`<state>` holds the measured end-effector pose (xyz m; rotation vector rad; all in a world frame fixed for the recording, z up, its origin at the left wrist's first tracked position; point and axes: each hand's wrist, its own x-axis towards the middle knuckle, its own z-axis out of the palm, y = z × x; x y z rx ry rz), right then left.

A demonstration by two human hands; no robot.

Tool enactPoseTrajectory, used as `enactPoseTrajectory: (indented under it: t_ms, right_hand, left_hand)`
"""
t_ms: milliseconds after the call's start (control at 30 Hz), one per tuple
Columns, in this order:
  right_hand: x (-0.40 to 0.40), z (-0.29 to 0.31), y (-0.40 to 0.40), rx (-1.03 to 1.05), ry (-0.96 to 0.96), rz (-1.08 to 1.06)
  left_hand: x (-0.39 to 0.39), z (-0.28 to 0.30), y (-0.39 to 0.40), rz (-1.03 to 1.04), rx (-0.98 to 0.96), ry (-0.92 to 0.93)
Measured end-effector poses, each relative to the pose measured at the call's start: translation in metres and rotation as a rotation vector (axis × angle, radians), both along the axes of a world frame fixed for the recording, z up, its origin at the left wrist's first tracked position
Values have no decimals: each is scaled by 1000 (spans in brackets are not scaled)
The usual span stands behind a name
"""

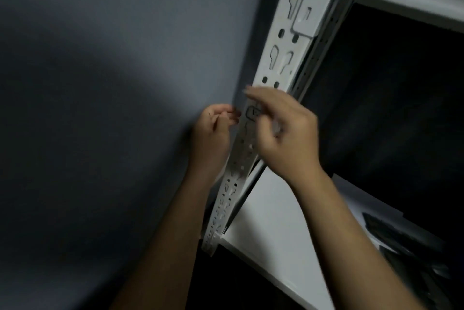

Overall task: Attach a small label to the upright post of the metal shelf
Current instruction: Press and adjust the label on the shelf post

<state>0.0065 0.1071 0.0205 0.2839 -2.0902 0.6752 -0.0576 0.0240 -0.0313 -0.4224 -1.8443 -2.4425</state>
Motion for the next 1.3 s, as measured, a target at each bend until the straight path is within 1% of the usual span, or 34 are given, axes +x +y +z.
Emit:
enactPoseTrajectory:
  t_ms: [33,67,100,133,200,233,300,400,500,533,600,633,700,767,833,933,1000,1067,1133,1233,1300]
  right_hand:
    - [-5,0,1,354,18,-72]
    - [-10,-4,5,653,36,-158]
    - [-12,-7,12,855,4,-256]
    - [-13,-12,19,998,-48,-369]
    - [-11,-29,37,1200,-150,-543]
    - [-8,-38,45,1285,-187,-575]
    - [-3,-54,51,1386,-249,-584]
    - [2,-64,47,1421,-277,-551]
    - [2,-45,44,1415,-195,-428]
    - [1,-33,43,1430,-162,-437]
    - [-3,-14,42,1438,-125,-549]
    - [-4,-11,42,1440,-131,-599]
    - [-4,-22,45,1481,-164,-620]
    - [2,-46,45,1513,-255,-578]
    - [9,-61,46,1475,-323,-522]
    - [10,-45,39,1419,-283,-442]
    - [6,-23,37,1402,-212,-529]
    - [3,-9,37,1359,-201,-631]
    - [6,-20,44,1397,-270,-611]
    - [26,-57,54,1419,-529,-429]
    - [37,-65,54,1401,-627,-335]
  left_hand:
    - [3,0,-1,2,6,0]
    - [4,-1,-2,5,3,12]
    - [5,-3,-2,4,-4,25]
    - [6,-5,-4,5,-6,27]
    - [6,-7,-6,20,-2,16]
    - [6,-7,-7,36,-7,14]
    - [6,-7,-9,58,-9,0]
    - [9,-7,-10,49,11,-22]
    - [16,-6,-10,69,15,-13]
    - [17,-5,-10,86,26,-11]
    - [18,-3,-10,121,35,-4]
    - [18,-2,-10,135,31,-1]
    - [20,-3,-11,153,28,3]
    - [23,-5,-13,154,18,10]
    - [26,-5,-16,141,-1,25]
    - [26,-2,-18,129,7,22]
    - [26,1,-16,135,7,23]
    - [28,1,-14,126,-3,27]
    - [31,2,-11,109,-16,31]
    - [33,5,-13,97,-36,44]
    - [35,9,-15,101,-39,50]
